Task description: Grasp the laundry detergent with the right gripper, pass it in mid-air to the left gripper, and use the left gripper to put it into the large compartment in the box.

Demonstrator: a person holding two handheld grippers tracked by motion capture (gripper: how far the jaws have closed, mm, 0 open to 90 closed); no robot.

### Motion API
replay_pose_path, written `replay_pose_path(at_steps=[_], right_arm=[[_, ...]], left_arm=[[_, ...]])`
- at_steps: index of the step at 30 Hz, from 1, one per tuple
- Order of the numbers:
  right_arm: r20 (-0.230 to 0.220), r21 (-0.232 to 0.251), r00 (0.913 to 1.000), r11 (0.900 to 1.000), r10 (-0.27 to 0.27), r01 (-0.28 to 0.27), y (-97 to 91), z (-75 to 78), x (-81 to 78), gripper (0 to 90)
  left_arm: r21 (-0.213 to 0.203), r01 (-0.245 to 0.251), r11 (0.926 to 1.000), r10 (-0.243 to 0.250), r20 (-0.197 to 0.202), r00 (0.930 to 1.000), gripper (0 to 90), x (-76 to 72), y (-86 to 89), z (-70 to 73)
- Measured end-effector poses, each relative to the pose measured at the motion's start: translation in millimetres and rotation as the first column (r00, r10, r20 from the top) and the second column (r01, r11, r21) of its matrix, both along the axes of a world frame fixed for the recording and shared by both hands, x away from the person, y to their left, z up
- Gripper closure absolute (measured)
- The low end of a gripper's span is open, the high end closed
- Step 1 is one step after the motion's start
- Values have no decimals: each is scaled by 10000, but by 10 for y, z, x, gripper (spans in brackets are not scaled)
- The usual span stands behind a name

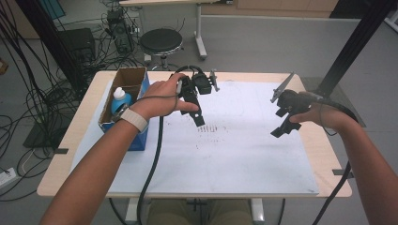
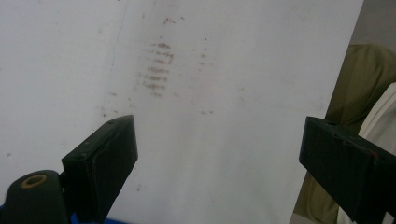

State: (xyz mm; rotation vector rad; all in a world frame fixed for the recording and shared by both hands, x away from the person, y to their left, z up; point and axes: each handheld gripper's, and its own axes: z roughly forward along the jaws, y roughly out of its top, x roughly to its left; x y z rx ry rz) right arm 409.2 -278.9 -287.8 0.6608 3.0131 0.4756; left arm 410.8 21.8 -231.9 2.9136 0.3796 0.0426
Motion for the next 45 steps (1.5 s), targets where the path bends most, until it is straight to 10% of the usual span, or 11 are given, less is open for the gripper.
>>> replay_pose_path(at_steps=[45], right_arm=[[-14,55,10000,10000,-71,71,8,-46,-5,82]], left_arm=[[79,-251,9997,252,-137,9996,123,8,58,-100]])
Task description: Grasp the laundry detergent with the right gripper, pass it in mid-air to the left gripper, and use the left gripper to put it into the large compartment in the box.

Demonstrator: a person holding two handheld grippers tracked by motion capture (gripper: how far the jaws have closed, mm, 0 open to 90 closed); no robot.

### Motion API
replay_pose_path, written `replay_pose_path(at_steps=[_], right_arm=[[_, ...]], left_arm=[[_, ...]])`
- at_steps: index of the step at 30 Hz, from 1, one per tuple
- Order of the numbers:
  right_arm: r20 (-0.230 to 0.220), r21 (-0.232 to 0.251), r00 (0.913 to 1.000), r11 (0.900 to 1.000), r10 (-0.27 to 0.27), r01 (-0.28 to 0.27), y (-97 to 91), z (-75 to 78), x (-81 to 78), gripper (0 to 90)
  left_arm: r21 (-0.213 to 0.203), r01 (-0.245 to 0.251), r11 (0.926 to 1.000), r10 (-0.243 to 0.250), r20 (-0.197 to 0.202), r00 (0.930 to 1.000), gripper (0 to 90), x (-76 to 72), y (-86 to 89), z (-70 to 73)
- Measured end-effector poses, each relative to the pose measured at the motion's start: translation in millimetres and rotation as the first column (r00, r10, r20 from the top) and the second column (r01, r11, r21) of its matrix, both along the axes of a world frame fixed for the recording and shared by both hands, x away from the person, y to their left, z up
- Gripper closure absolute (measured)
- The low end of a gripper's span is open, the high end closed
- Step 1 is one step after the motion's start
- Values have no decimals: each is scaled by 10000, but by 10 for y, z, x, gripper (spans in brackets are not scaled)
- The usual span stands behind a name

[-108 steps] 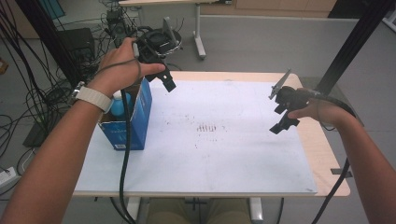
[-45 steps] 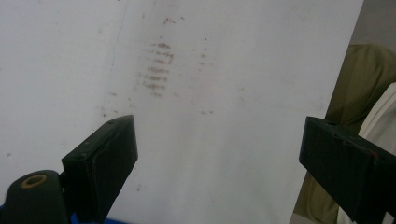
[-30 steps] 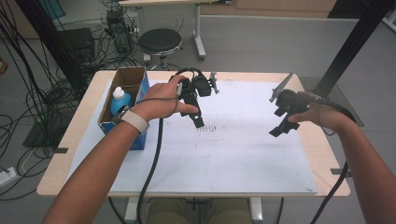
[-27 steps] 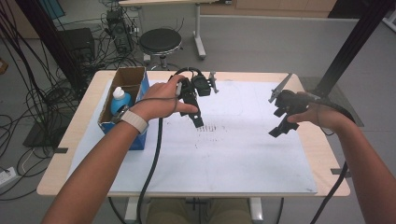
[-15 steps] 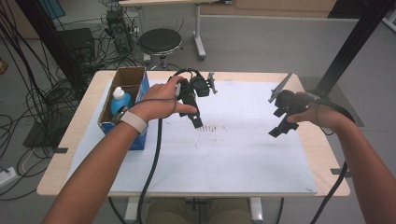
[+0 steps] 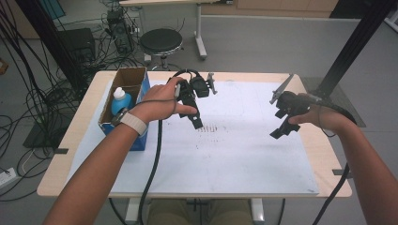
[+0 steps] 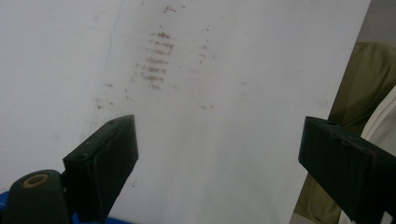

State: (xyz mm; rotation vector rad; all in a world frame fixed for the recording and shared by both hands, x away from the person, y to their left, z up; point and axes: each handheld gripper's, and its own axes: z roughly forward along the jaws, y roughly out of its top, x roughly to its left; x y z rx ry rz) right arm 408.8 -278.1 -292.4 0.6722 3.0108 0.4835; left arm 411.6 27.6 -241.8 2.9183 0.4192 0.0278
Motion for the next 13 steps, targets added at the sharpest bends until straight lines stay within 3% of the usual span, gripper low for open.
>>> replay_pose_path(at_steps=[13], right_arm=[[-1,-13,10000,10000,27,-27,1,-12,-6,82]], left_arm=[[-81,-41,10000,41,-2,10000,123,3,18,-6]])
